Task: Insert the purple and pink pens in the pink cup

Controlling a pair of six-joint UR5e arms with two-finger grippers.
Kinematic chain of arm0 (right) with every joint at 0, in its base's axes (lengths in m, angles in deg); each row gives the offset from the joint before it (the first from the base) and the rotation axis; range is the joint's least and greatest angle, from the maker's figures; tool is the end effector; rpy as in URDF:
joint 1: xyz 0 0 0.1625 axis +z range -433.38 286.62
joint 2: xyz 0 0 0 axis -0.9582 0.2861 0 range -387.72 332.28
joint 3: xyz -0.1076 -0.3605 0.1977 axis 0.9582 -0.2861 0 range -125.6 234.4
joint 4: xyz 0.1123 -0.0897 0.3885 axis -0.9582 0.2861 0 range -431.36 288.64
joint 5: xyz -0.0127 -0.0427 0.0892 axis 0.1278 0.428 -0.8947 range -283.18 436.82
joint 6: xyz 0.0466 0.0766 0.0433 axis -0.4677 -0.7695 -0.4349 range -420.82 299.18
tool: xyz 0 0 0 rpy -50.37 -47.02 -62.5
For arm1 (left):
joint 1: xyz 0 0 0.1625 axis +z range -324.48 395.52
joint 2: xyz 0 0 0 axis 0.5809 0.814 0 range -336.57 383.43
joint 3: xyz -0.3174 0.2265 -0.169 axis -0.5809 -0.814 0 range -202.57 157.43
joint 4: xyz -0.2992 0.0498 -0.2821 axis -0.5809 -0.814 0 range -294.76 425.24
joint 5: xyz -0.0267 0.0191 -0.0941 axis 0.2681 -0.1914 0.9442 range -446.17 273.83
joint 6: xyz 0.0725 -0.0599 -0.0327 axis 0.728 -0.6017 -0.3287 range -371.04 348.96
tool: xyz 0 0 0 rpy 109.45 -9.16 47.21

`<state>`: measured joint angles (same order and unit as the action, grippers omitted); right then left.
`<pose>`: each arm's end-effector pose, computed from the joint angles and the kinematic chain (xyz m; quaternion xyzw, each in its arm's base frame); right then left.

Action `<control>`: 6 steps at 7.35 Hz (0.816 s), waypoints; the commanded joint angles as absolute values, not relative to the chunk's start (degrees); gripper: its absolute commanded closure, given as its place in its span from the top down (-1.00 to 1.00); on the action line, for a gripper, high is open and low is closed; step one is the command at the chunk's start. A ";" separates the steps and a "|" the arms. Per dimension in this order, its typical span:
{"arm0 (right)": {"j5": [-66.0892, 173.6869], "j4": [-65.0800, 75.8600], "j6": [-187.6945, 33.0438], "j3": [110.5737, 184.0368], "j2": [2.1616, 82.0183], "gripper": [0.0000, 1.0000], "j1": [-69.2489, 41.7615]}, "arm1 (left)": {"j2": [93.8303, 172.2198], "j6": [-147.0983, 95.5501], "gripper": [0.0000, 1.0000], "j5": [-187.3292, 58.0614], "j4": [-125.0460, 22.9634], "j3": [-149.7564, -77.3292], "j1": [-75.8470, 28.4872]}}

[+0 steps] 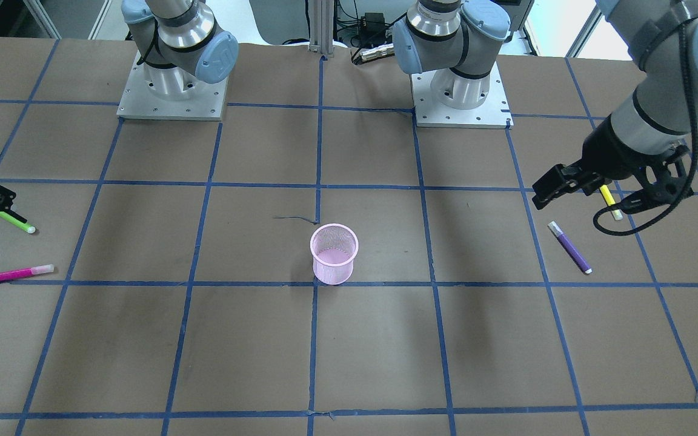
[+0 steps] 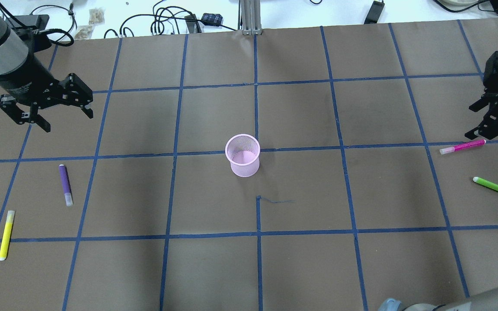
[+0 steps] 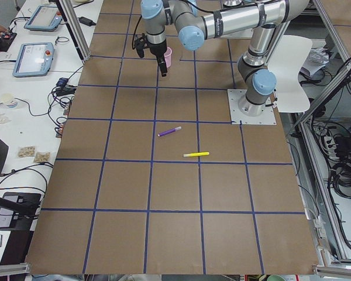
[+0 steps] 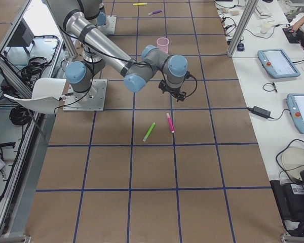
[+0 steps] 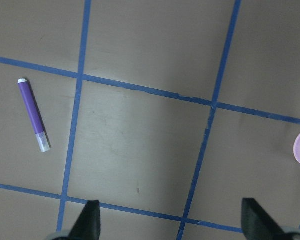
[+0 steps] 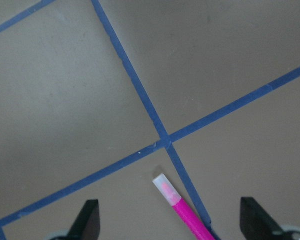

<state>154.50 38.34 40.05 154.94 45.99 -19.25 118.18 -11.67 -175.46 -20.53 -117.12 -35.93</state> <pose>-0.2006 -0.5411 0.2844 -0.5275 0.8405 -0.0767 0.0971 0.0357 -0.5288 0.4146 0.1668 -0.9850 -0.0426 0.0130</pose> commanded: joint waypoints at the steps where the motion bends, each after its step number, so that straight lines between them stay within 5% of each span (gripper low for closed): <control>1: 152.34 41.84 52.74 154.68 39.98 1.00 -22.03 | 120.97 -10.43 1.00 -175.90 -14.16 -120.02 -30.16; 6: 149.24 41.85 77.21 152.32 34.00 0.91 -27.84 | 129.33 -1.13 1.00 -178.43 0.72 -125.93 -22.41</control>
